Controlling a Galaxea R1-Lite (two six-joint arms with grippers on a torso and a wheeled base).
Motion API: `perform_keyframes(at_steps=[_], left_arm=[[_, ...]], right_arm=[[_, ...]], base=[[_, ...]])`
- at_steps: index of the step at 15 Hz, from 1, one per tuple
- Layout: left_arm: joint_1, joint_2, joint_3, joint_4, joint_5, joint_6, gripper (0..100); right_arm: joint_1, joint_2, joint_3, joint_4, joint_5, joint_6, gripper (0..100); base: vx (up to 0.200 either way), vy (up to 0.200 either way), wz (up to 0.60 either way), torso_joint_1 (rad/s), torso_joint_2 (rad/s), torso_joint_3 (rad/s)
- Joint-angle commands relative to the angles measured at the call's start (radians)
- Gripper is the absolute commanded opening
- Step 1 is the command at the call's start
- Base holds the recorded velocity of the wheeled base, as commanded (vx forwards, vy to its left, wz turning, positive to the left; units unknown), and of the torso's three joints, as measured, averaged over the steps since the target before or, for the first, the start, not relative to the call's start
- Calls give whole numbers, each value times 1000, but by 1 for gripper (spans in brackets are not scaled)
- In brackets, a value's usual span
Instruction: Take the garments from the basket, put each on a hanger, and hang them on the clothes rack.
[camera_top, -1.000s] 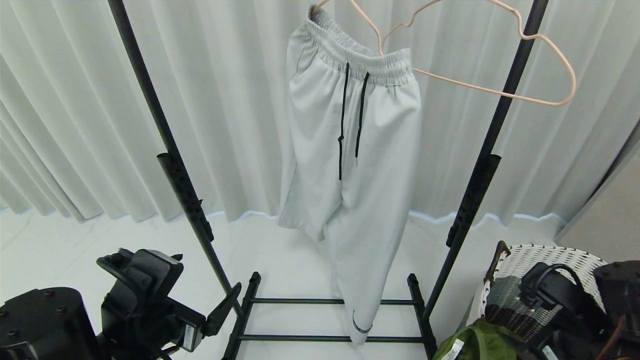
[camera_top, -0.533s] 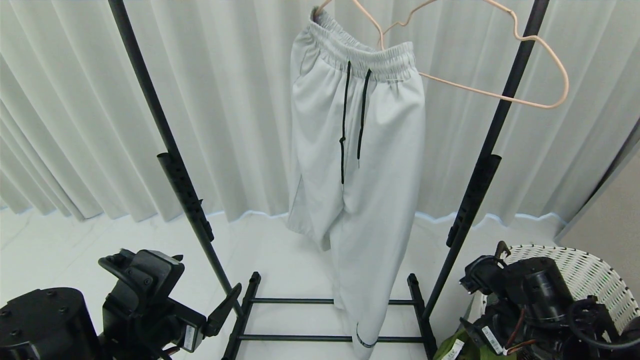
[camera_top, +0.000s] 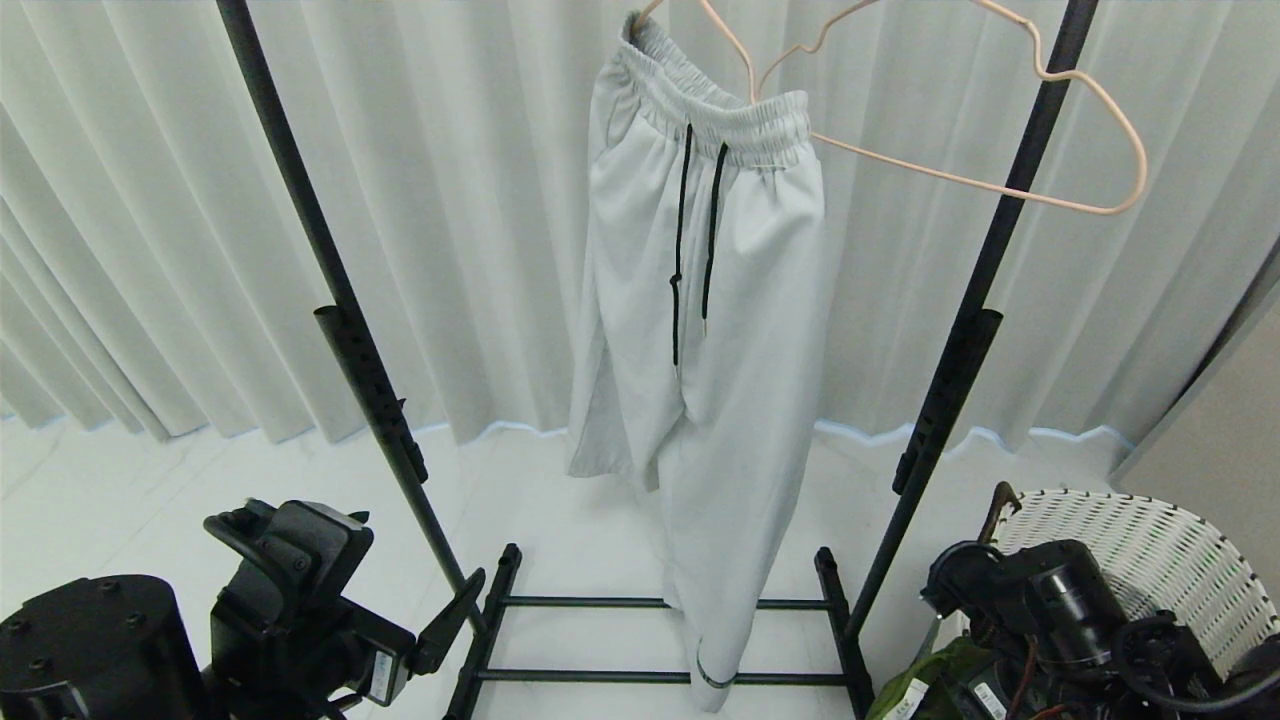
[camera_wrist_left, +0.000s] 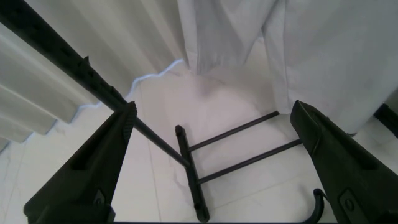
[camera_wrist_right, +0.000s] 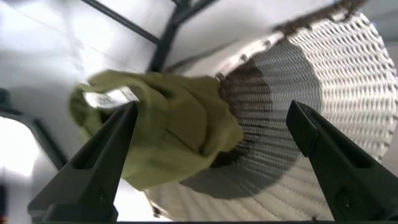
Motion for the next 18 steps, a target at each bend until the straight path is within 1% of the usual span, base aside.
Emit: perform_keyframes(at_steps=[1, 2, 6, 8, 10, 11, 12, 15, 16, 17, 18], left_arm=[[0, 2, 0, -1, 0, 0, 100], [0, 3, 0, -1, 0, 0, 100], [-6, 2, 0, -1, 0, -4, 100], [-11, 3, 0, -1, 0, -4, 100], [-8, 3, 0, -1, 0, -4, 100], [-6, 2, 0, -1, 0, -4, 100], [-6, 2, 0, -1, 11, -4, 100], [-6, 2, 0, -1, 77, -8, 100], [-6, 0, 0, -1, 77, -8, 100], [-6, -3, 0, -1, 78, -8, 100], [-6, -6, 0, -1, 78, -6, 100]], right_arm=[[-1, 13, 11, 3, -10, 8, 100], [1, 20, 14, 2, -13, 21, 0], [2, 11, 3, 0, -25, 33, 0], [2, -36, 3, 3, -30, 31, 0], [-2, -128, -9, 14, -30, 27, 0], [-5, -177, -38, 42, -31, 22, 0], [-5, -230, -98, 101, -34, 19, 0], [1, -352, -273, 330, -37, 18, 0], [1, -363, -290, 350, -37, 18, 0], [2, -392, -338, 391, -37, 2, 0], [2, -414, -367, 399, -37, -33, 0]], base=[[0, 0, 0, 0, 0, 0], [0, 0, 0, 0, 0, 0], [0, 0, 0, 0, 0, 0], [0, 0, 0, 0, 0, 0], [0, 0, 0, 0, 0, 0], [0, 0, 0, 0, 0, 0], [0, 0, 0, 0, 0, 0], [0, 0, 0, 0, 0, 0], [-200, 0, 0, -2, 2, 7], [-200, 0, 0, 7, 2, 2], [-200, 0, 0, 12, 2, -12]])
